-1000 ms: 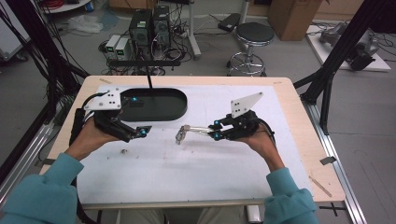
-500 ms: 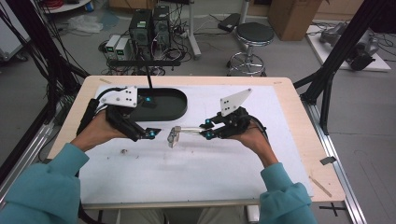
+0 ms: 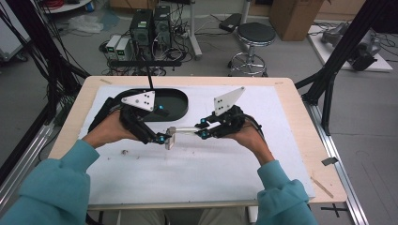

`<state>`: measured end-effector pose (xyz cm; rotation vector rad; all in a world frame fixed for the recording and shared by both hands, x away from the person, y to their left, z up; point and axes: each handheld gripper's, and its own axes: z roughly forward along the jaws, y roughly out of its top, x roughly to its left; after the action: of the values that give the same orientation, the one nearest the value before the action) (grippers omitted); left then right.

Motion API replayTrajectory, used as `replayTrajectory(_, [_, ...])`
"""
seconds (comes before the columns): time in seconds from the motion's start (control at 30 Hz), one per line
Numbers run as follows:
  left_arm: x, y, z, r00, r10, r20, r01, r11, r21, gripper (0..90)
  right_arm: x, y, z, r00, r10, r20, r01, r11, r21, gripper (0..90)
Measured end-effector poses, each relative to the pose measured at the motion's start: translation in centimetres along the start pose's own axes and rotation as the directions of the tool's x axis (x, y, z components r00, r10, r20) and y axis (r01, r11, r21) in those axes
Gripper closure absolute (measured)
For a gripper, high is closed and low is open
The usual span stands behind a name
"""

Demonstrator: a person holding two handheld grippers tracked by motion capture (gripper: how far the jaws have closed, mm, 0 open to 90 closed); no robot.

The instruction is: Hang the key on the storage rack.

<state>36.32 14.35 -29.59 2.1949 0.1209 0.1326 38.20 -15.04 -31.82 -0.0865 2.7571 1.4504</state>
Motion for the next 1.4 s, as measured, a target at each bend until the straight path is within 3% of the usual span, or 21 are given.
replayTrajectory(0.2, [-0.1,-0.1,0.8,0.9999,0.011,0.007,-0.012,0.9983,0.058,23.0,0.0,0.2,0.3,1.0000,-0.002,-0.005,0.002,1.000,0.009,74.7])
replayTrajectory(0.57, [-0.2,-0.1,1.8,0.9998,0.005,0.022,-0.008,0.9945,0.105,38.0,-0.1,0.4,0.7,0.9999,-0.002,-0.012,0.002,1.000,0.016,74.8])
replayTrajectory(0.9, [-0.4,0.1,2.3,0.9996,0.023,0.013,-0.025,0.9883,0.151,48.1,0.0,0.5,1.2,0.9998,-0.014,-0.014,0.015,0.999,0.045,74.7])
replayTrajectory(1.0, [-0.5,0.2,2.5,0.9992,0.036,0.017,-0.038,0.9833,0.178,51.7,0.1,0.6,1.4,0.9997,-0.009,-0.021,0.010,0.999,0.047,74.8])
replayTrajectory(1.2, [-0.6,0.2,2.7,0.9993,0.035,0.012,-0.037,0.9788,0.202,56.7,0.1,0.6,1.5,0.9998,-0.013,-0.018,0.014,0.999,0.048,74.7])
replayTrajectory(1.4, [-0.6,0.4,2.9,0.9989,0.045,0.011,-0.046,0.9766,0.210,56.3,0.1,0.6,1.5,0.9998,-0.014,-0.017,0.014,0.998,0.054,74.7])
